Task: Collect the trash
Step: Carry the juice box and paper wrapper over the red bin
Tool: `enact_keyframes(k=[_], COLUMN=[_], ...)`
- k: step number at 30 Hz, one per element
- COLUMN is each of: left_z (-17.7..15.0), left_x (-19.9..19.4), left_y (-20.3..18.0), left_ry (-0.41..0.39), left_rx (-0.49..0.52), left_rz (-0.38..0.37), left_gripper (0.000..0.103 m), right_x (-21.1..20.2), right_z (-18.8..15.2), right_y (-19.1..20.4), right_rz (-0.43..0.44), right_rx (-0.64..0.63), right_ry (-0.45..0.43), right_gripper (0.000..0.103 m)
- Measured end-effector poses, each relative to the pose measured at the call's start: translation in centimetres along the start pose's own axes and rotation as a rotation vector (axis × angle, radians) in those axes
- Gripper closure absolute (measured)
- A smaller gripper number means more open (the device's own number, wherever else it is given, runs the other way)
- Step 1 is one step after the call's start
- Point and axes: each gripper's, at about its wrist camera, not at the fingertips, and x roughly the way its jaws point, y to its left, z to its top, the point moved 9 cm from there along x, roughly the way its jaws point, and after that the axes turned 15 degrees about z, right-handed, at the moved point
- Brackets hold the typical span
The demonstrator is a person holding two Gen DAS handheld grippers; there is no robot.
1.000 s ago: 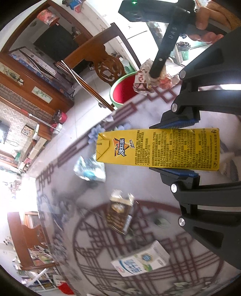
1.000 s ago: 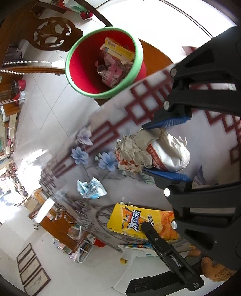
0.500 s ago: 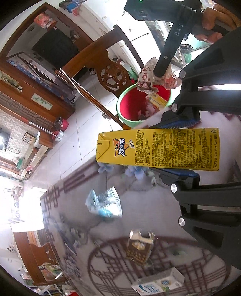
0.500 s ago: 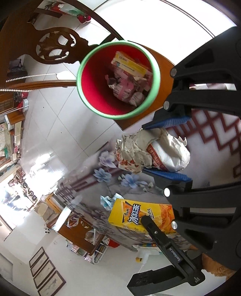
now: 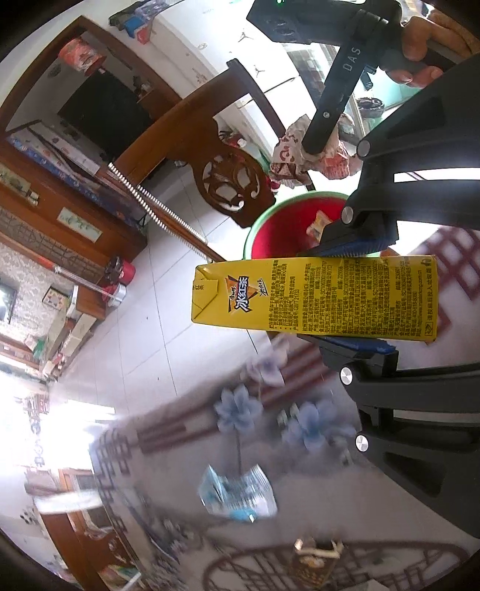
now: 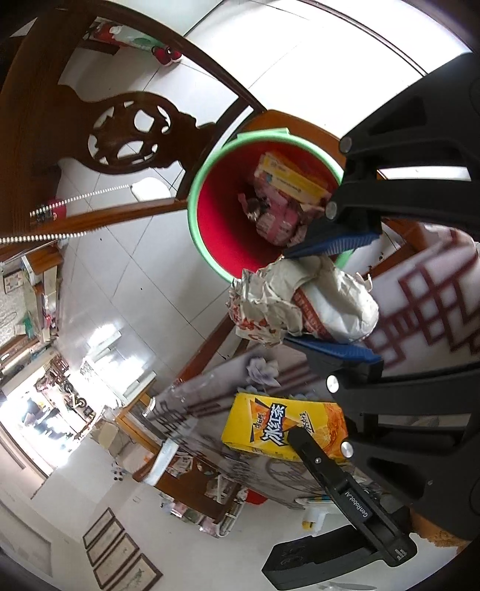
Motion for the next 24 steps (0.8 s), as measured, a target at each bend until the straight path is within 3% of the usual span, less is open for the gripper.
enact_keyframes(k=[24], left_z=[0.0], left_x=[4.9], left_y=[-10.6], left_ry=[0.087], left_rx=[0.143], left_rz=[-0.042], left_gripper=[0.07], right_x=[-3.9], right_z=[4.7], right_y=[-6.7], right_rz=[-0.024], right_rx=[0.056], right_ry=[-0.067], right_gripper=[0.063])
